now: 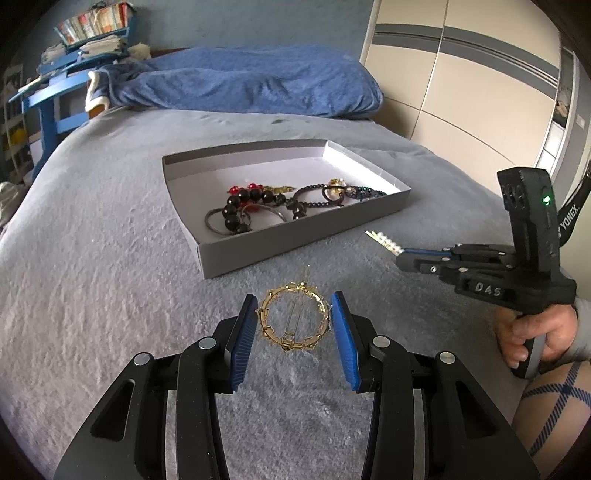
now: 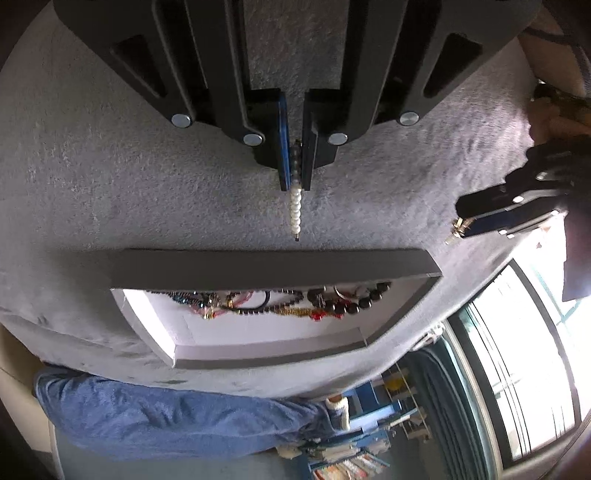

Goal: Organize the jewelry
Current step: 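Carry the gold ring clip and pearl bar clip over the tray with both grippers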

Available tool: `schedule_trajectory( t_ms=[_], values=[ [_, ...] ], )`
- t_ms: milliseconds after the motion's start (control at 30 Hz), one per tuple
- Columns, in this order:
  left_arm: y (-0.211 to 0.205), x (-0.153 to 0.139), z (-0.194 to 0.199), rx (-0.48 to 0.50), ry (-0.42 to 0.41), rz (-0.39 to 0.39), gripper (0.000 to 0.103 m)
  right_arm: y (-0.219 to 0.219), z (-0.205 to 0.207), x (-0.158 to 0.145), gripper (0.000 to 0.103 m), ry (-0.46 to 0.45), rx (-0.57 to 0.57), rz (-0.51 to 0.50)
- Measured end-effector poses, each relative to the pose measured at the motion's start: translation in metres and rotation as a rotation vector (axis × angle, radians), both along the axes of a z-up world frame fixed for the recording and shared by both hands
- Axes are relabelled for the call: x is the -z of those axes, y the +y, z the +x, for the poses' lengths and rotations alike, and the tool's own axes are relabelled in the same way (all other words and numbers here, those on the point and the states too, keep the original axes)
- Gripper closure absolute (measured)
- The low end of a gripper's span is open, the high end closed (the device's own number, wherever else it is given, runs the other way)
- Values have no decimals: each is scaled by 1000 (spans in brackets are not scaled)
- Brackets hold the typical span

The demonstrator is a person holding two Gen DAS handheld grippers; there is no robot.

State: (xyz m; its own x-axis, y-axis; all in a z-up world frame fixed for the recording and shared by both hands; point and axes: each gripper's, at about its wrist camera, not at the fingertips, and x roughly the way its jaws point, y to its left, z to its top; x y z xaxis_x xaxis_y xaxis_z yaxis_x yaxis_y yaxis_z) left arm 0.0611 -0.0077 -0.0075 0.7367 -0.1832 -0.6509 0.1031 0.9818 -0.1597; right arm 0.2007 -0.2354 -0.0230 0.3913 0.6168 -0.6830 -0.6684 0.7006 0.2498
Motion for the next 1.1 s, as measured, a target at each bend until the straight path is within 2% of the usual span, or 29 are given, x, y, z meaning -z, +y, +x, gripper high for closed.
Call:
schedule_trajectory(
  t_ms=[133,433,733,1100],
  values=[
    [0,-7,4,6,-14,13,61,-4,-2,-11,97,-15,5,39],
    [6,-25,26,-14,-48,12,61,4,10,-31,97,-67,8,42],
    [8,-35,70,-51,-67,-10,61,23,50,-47,97,-104,40,6],
    [6,-33,123,-95,-51,-2,61,50,103,-38,97,-111,76,-56]
  ],
)
